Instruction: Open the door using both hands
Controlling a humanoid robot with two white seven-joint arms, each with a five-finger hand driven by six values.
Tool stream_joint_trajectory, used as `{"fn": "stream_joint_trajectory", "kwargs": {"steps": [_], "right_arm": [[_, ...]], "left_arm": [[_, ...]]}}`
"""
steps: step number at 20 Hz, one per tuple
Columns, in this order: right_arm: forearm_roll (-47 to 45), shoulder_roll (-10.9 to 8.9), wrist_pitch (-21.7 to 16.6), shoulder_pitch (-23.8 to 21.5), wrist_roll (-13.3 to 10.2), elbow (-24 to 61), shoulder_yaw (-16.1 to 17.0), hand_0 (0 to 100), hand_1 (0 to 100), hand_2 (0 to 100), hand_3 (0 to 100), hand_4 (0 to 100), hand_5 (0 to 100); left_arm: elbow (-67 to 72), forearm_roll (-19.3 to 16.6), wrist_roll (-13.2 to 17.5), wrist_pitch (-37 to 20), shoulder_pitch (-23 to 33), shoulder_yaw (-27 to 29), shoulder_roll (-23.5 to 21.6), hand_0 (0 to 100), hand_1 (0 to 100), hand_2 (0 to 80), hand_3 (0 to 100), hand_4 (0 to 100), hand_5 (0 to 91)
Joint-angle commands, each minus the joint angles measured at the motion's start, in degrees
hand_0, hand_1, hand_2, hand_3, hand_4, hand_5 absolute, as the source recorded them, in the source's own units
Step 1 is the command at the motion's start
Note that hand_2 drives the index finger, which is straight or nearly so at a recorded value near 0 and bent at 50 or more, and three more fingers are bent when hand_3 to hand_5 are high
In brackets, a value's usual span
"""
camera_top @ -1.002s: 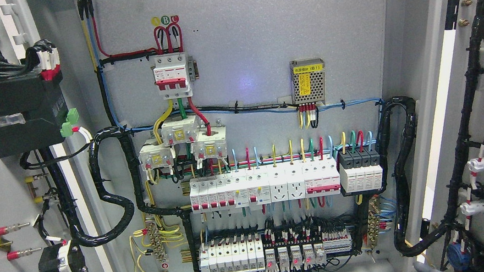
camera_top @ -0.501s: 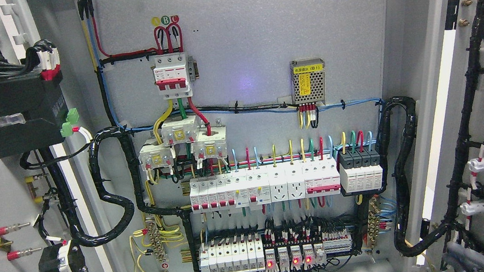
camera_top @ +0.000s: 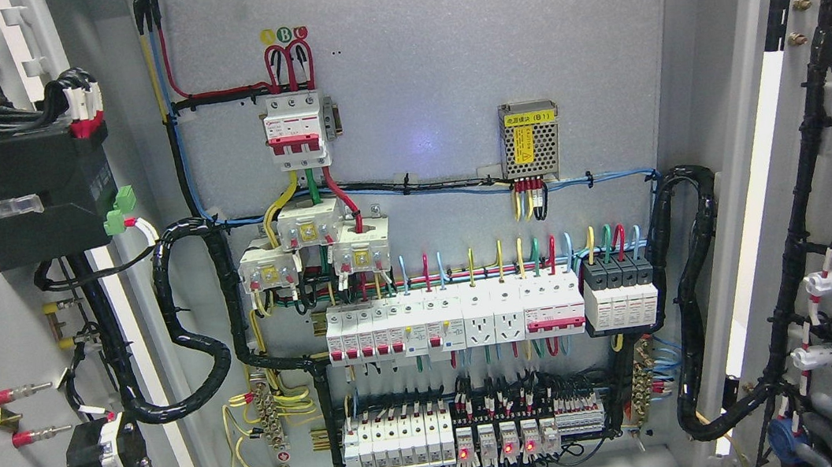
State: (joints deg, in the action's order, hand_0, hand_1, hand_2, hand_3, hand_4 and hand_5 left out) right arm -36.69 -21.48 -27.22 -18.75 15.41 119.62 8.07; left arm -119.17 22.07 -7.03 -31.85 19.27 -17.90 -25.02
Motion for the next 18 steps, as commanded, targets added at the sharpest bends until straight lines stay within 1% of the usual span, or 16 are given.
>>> {"fn": "stream_joint_trajectory", "kwargs": {"steps": [1, 5, 9, 15, 18], "right_arm": [[-0.05, -0.84, -0.03, -1.02, -0.03, -0.18, 4.94, 19, 0, 0, 0, 0, 0], [-0.05, -0.76, -0.03, -1.20, -0.03, -0.26, 6.52, 19, 0, 0, 0, 0, 0], [-0.13, -0.76, -0.03, -1.29, -0.03, -0.70, 6.70, 19, 0, 0, 0, 0, 0], [-0.22, -0.58, -0.03, -2.34, -0.03, -0.97, 9.24, 19, 0, 0, 0, 0, 0], [-0.22, -0.32, -0.03, -3.39, -0.30, -0.88, 10.30, 19, 0, 0, 0, 0, 0]], "left_arm": [[-0.80, 2.63, 0.17, -0.49, 1.64, 6.30, -3.80, 0, 0, 0.0, 0, 0, 0.0], [-0.80, 2.72, 0.17, -1.28, 2.78, 8.41, -4.59, 0, 0, 0.0, 0, 0, 0.0], [-0.80, 2.80, 0.17, -2.86, 4.28, 10.34, -5.38, 0, 0, 0.0, 0, 0, 0.0], [-0.54, 4.74, 0.17, -2.87, 4.81, 12.46, -5.65, 0, 0, 0.0, 0, 0, 0.0], [-0.28, 4.91, 0.17, -2.78, 4.90, 13.51, -5.74, 0, 0, 0.0, 0, 0, 0.0]]}}
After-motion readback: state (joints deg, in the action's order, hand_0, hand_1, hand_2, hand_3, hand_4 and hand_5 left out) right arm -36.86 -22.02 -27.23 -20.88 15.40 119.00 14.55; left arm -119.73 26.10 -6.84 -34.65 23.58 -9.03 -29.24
